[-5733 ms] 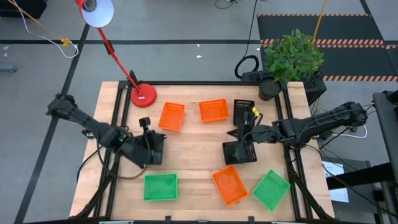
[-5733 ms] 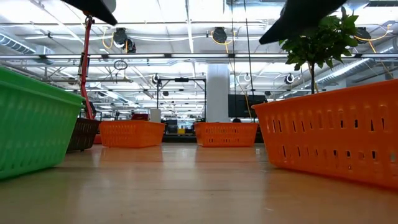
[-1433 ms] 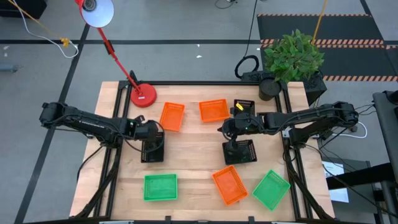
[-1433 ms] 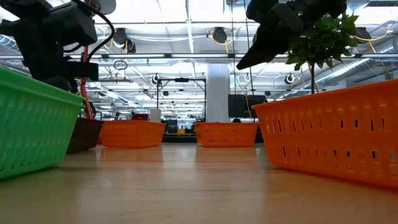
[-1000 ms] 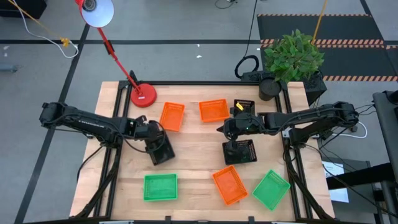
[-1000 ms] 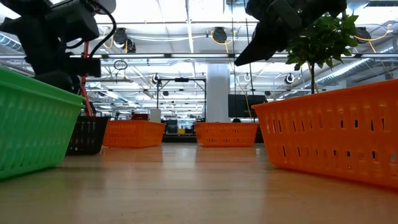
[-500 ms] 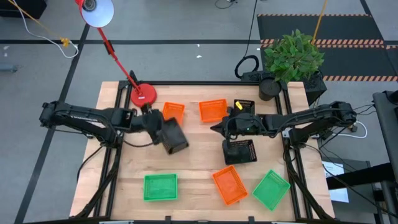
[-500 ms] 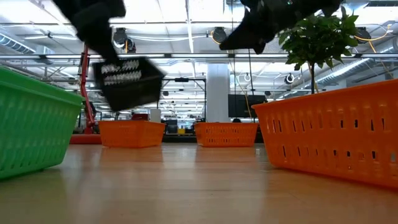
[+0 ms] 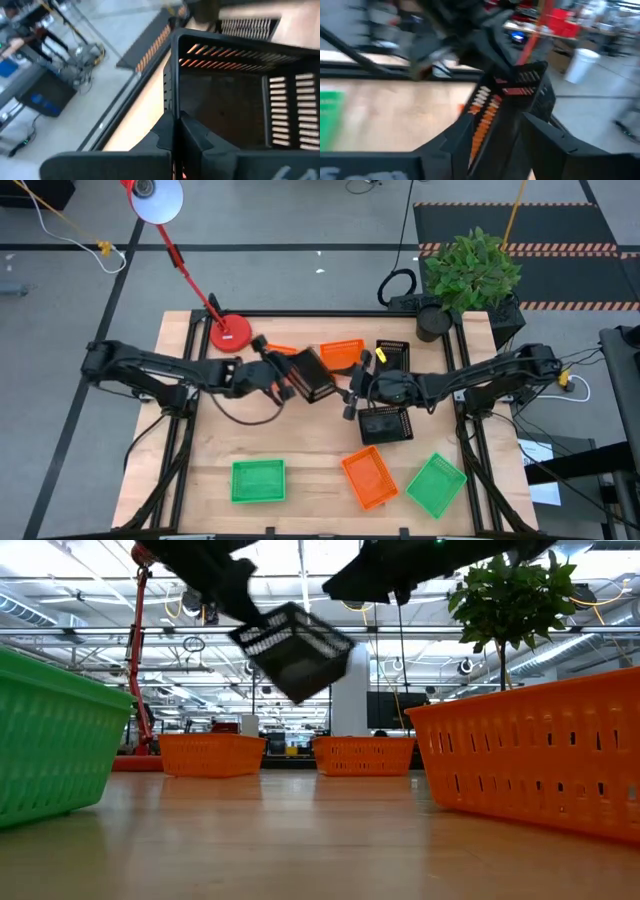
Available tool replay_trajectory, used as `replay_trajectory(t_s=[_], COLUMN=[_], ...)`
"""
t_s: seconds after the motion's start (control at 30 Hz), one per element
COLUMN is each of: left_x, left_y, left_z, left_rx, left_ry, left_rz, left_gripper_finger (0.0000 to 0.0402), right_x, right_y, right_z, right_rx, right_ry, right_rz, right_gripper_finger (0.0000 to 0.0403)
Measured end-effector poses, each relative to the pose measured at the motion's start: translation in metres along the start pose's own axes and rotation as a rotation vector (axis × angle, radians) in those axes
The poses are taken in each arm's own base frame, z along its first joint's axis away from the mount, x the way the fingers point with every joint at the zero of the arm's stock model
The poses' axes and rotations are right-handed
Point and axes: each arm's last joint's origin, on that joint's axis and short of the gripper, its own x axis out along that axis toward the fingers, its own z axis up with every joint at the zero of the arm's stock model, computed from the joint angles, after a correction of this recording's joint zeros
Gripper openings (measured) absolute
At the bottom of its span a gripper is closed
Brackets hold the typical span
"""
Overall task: Stack baskets by color
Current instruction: Stack the left black bin on top of the top black basket
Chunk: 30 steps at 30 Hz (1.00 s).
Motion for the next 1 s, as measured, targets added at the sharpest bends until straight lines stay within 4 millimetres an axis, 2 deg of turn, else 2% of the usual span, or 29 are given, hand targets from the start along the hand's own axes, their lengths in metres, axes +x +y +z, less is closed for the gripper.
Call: replay_trajectory(t_s=[0.13,0.27,0.53,0.73,0.87,1.0], left_x=[0.014,0.019,0.019,0.02,0.022,0.022], left_y=[-0.011,-0.01,-0.011,-0.009,-0.008,-0.007], left_z=[0.002,0.001,0.002,0.0,-0.002,-0.002], left_rx=[0.029,0.031,0.021,0.027,0.034,0.027], left_ry=[-0.038,-0.03,-0.04,-0.028,-0.008,-0.008], left_rz=[0.005,0.015,-0.011,-0.012,-0.006,-0.004], left_gripper_finger=[0.0007,0.0011,0.0007,0.0017,0.0007,0.0016], right_x=[0.006,0.007,0.009,0.01,0.01,0.01], right_y=[-0.002,-0.003,-0.01,-0.011,-0.007,-0.006], right_z=[-0.01,-0.015,-0.018,-0.017,-0.013,-0.015], right_rx=[-0.067,-0.083,-0.051,0.018,0.057,0.053], right_ry=[0.063,0.096,0.121,0.103,0.064,0.081], right_rz=[-0.165,-0.242,-0.302,-0.25,-0.177,-0.176], right_gripper_finger=[0.0167,0.0152,0.0073,0.0028,0.0035,0.007])
